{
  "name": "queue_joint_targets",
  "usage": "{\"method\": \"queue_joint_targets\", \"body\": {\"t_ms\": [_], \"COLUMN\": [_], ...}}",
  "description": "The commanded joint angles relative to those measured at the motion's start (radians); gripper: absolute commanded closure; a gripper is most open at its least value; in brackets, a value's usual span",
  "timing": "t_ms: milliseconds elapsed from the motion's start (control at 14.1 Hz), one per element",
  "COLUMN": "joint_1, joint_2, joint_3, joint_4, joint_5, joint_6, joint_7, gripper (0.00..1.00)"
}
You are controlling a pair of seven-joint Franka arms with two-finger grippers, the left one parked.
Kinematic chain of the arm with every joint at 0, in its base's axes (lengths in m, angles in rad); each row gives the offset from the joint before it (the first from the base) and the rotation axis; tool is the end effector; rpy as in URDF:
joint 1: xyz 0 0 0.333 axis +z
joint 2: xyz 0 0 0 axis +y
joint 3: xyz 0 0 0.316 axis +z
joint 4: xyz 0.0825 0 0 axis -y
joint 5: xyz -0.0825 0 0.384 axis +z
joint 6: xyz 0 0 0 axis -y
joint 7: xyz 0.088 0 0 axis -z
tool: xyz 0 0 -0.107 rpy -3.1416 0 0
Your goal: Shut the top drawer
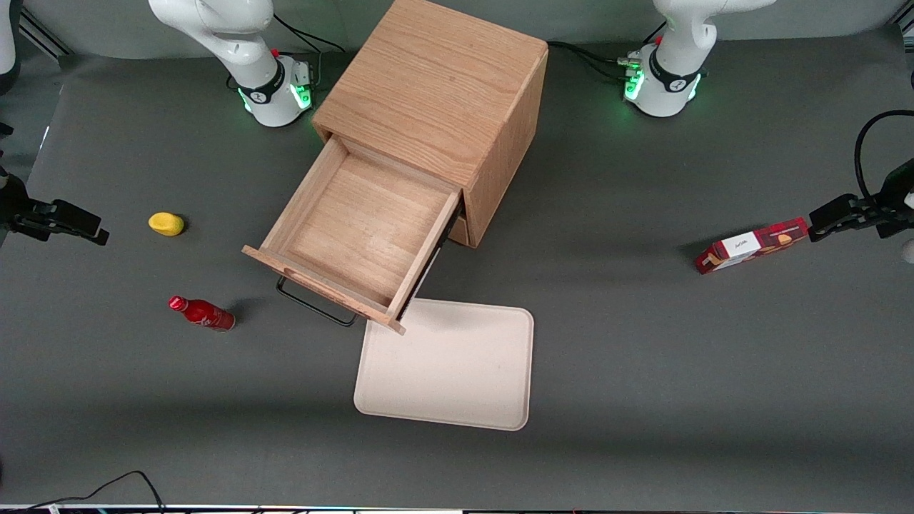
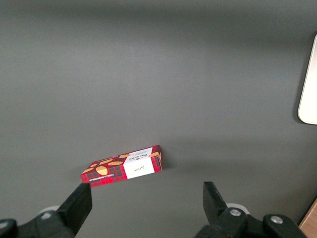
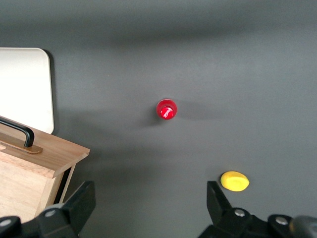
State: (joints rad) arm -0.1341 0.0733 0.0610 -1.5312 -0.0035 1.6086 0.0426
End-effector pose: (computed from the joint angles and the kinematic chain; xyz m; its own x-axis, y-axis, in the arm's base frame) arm 0.5787 -0.0441 0.6051 0.9933 -0.1155 0.0042 -0.1155 -0.9933 -0.0011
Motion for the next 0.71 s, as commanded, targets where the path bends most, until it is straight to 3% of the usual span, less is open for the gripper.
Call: {"method": "queue_joint_targets", "body": {"t_ms": [0,639], "joint_1": [-0.001,0.008], "joint_2": [0.013,0.106], "joint_3": [0.000,0.003], "joint_4": [0.023,0.126], "joint_5": [-0.001,-0.016], "joint_6": [-0.003,0.004], "joint_7": [0.011,-0.012], "gripper": [0.00,0.00]}}
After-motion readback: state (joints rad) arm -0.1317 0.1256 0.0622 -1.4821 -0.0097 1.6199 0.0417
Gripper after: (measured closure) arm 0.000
